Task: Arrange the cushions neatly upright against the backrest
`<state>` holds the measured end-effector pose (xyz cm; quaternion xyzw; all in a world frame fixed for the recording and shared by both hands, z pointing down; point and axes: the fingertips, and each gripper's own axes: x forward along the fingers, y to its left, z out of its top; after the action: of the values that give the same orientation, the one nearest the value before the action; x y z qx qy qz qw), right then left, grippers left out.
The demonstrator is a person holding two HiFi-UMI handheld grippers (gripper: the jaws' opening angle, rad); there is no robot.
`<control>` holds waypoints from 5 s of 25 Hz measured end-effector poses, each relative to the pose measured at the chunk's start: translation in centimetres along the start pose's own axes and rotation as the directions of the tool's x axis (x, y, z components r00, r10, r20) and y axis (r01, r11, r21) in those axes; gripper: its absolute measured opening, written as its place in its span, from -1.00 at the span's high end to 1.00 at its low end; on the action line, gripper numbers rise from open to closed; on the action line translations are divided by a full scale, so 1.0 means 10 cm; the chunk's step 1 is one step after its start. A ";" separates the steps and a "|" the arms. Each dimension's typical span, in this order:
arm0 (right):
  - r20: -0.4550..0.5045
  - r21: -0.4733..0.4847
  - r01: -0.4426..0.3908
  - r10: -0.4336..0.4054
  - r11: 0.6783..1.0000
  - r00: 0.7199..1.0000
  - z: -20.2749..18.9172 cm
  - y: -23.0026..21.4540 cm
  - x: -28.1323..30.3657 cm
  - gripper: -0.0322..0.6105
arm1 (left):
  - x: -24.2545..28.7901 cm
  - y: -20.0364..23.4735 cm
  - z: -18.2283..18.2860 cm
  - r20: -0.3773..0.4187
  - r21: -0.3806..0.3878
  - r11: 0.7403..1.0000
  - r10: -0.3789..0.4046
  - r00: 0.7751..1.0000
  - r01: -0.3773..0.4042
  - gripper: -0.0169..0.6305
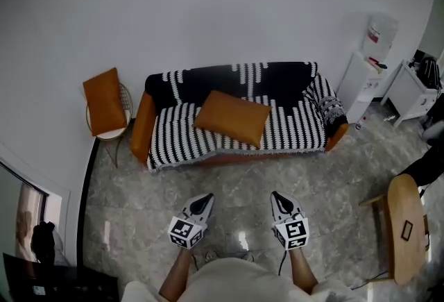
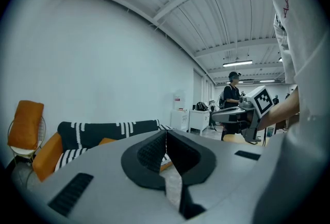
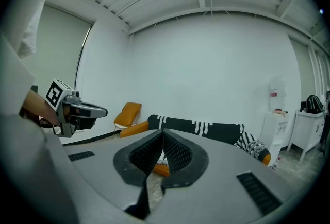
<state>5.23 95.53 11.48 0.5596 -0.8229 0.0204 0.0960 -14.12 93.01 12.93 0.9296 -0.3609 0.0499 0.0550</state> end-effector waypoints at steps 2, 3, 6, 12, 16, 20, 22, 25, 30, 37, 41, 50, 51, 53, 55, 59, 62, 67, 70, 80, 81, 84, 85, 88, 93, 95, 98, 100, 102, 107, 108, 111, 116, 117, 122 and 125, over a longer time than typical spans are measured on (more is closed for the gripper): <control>-0.001 -0.004 -0.008 0.008 1.000 1.000 -0.02 -0.11 -0.02 0.81 | 0.09 -0.07 0.00 0.001 0.000 1.000 0.007 1.000 -0.007 0.85; -0.001 -0.006 -0.013 0.013 1.000 1.000 -0.03 -0.17 -0.03 0.81 | 0.14 -0.10 0.00 0.000 0.001 1.000 0.011 1.000 -0.011 0.85; -0.005 -0.008 -0.032 0.032 0.999 0.999 -0.06 -0.32 -0.06 0.81 | 0.25 -0.20 0.00 -0.002 0.003 1.000 0.020 1.000 -0.020 0.85; -0.008 -0.003 -0.039 0.039 0.999 0.999 -0.08 -0.54 -0.03 0.81 | 0.39 -0.25 -0.03 -0.019 0.004 0.999 0.034 0.999 -0.034 0.85; -0.019 0.004 -0.040 0.040 0.999 0.999 -0.15 -0.62 0.02 0.81 | 0.49 -0.24 -0.05 -0.020 0.006 0.999 0.037 0.999 -0.037 0.85; -0.013 0.003 -0.046 0.046 0.999 0.999 -0.16 -0.67 0.17 0.81 | 0.60 -0.16 -0.08 -0.022 0.009 0.999 0.035 0.999 -0.035 0.85; -0.013 0.000 -0.051 0.051 0.999 0.999 -0.15 -0.69 0.27 0.81 | 0.68 -0.07 -0.10 -0.020 0.004 0.999 0.037 0.999 -0.037 0.85; -0.014 -0.003 -0.061 0.061 0.998 0.998 -0.14 -0.74 0.46 0.81 | 0.83 0.09 -0.12 -0.021 -0.007 0.999 0.038 0.999 -0.039 0.85; -0.011 -0.019 -0.050 0.050 0.999 0.999 -0.03 -0.92 0.94 0.81 | 1.23 0.48 -0.02 -0.001 -0.009 1.000 0.014 1.000 -0.014 0.85; -0.011 -0.029 -0.030 0.029 0.999 1.000 0.28 -1.16 1.77 0.81 | 1.78 1.15 0.26 0.001 0.007 1.000 -0.026 1.000 0.026 0.85; -0.008 -0.030 -0.027 0.027 0.999 1.000 0.44 -1.23 2.31 0.81 | 2.01 1.67 0.40 0.000 0.010 1.000 -0.030 1.000 0.030 0.85; -0.024 -0.053 -0.029 0.028 0.998 0.999 0.67 -1.25 3.45 0.81 | 2.38 2.71 0.49 0.001 -0.013 0.999 -0.034 0.999 0.034 0.85; -0.025 -0.052 -0.027 0.025 0.998 0.999 0.67 -1.25 3.53 0.81 | 2.41 2.79 0.48 -0.001 -0.013 0.999 -0.040 0.999 0.040 0.85; -0.026 -0.047 -0.022 0.021 0.999 0.999 0.67 -1.24 3.65 0.81 | 2.48 2.91 0.47 -0.006 -0.011 0.999 -0.051 0.999 0.051 0.85; -0.039 -0.043 -0.013 0.011 0.999 0.999 0.63 -1.25 3.71 0.81 | 2.54 2.99 0.46 -0.009 -0.017 0.998 -0.062 0.998 0.062 0.85; -0.063 -0.024 0.014 -0.016 1.000 0.998 0.52 -1.32 3.80 0.81 | 2.66 3.06 0.39 -0.027 -0.026 0.996 -0.091 0.995 0.090 0.85; -0.075 -0.016 0.021 -0.022 1.000 0.997 0.45 -1.38 3.86 0.81 | 2.76 3.08 0.34 -0.037 -0.031 0.995 -0.099 0.994 0.098 0.85; -0.088 -0.007 0.027 -0.027 1.000 0.996 0.40 -1.57 4.09 0.81 | 2.98 3.22 0.31 -0.056 -0.035 0.995 -0.094 0.994 0.092 0.85; -0.080 -0.005 0.018 -0.019 1.000 0.997 0.41 -1.69 4.31 0.81 | 3.15 3.37 0.31 -0.052 -0.037 0.996 -0.082 0.995 0.080 0.85; -0.056 -0.008 0.015 -0.015 1.000 0.998 0.56 -2.32 5.08 0.81 | 3.93 3.85 0.51 -0.053 -0.038 0.998 -0.055 0.997 0.053 0.85; -0.055 -0.007 0.015 -0.016 1.000 0.998 0.58 -2.39 5.15 0.81 | 4.01 3.89 0.53 -0.052 -0.038 0.998 -0.053 0.997 0.051 0.85; -0.054 -0.004 0.007 -0.007 1.000 0.999 0.65 -2.59 5.36 0.81 | 4.25 4.02 0.60 -0.057 -0.037 0.998 -0.044 0.997 0.042 0.85; -0.053 -0.003 0.004 -0.005 1.000 0.999 0.67 -2.66 5.43 0.81 | 4.33 4.06 0.63 -0.059 -0.036 0.999 -0.042 0.997 0.040 0.85; -0.048 -0.002 0.000 0.000 1.000 0.999 0.68 -2.89 5.59 0.81 | 4.58 4.16 0.69 -0.061 -0.028 0.999 -0.036 0.997 0.035 0.85; -0.052 0.007 -0.006 0.006 1.000 0.999 0.71 -3.24 5.92 0.81 | 5.00 4.40 0.76 -0.072 -0.022 1.000 -0.021 0.997 0.019 0.85; -0.056 0.010 -0.013 0.013 1.000 0.998 0.69 -3.37 6.03 0.81 | 5.16 4.49 0.76 -0.080 -0.025 1.000 -0.012 0.997 0.010 0.85; -0.078 0.020 -0.021 0.022 1.000 0.997 0.60 -3.55 6.17 0.81 | 5.35 4.61 0.71 -0.101 -0.028 1.000 -0.003 0.995 0.000 0.85; -0.101 0.024 -0.027 0.029 0.999 0.994 0.51 -3.65 6.24 0.81 | 5.46 4.67 0.69 -0.117 -0.024 1.000 0.001 0.993 -0.004 0.85; -0.129 0.029 -0.036 0.040 0.999 0.991 0.41 -3.72 6.34 0.81 | 5.55 4.74 0.67 -0.131 -0.022 1.000 0.006 0.991 -0.009 0.85; -0.155 0.050 -0.059 0.066 0.997 0.986 0.31 -3.77 6.59 0.81 | 5.65 4.92 0.54 -0.170 -0.048 0.999 0.014 0.985 -0.022 0.85; -0.156 0.060 -0.059 0.067 0.996 0.985 0.29 -3.78 6.63 0.81 | 5.67 4.95 0.50 -0.179 -0.053 0.998 0.014 0.984 -0.024 0.85; -0.153 0.085 -0.052 0.064 0.995 0.986 0.26 -3.79 6.74 0.81 | 5.71 5.02 0.42 -0.196 -0.073 0.997 0.010 0.981 -0.024 0.85; -0.164 0.100 -0.037 0.053 0.994 0.985 0.26 -3.74 6.95 0.81 | 5.79 5.19 0.35 -0.209 -0.096 0.995 -0.014 0.978 -0.007 0.85; -0.167 0.101 -0.032 0.049 0.994 0.985 0.26 -3.74 6.98 0.81 | 5.80 5.23 0.33 -0.212 -0.101 0.995 -0.018 0.977 -0.004 0.85; -0.207 0.099 -0.011 0.031 0.995 0.978 0.09 -3.75 7.07 0.81 | 5.83 5.38 0.14 -0.235 -0.138 0.990 -0.038 0.971 0.006 0.85; -0.245 0.112 -0.005 0.032 0.994 0.969 -0.09 -3.73 7.10 0.81 | 5.83 5.44 -0.04 -0.255 -0.160 0.987 -0.045 0.966 0.004 0.85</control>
<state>14.60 16.66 22.46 0.5494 -0.8075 0.1360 0.1662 -8.19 14.36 24.66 0.9124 -0.3420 0.1408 0.1755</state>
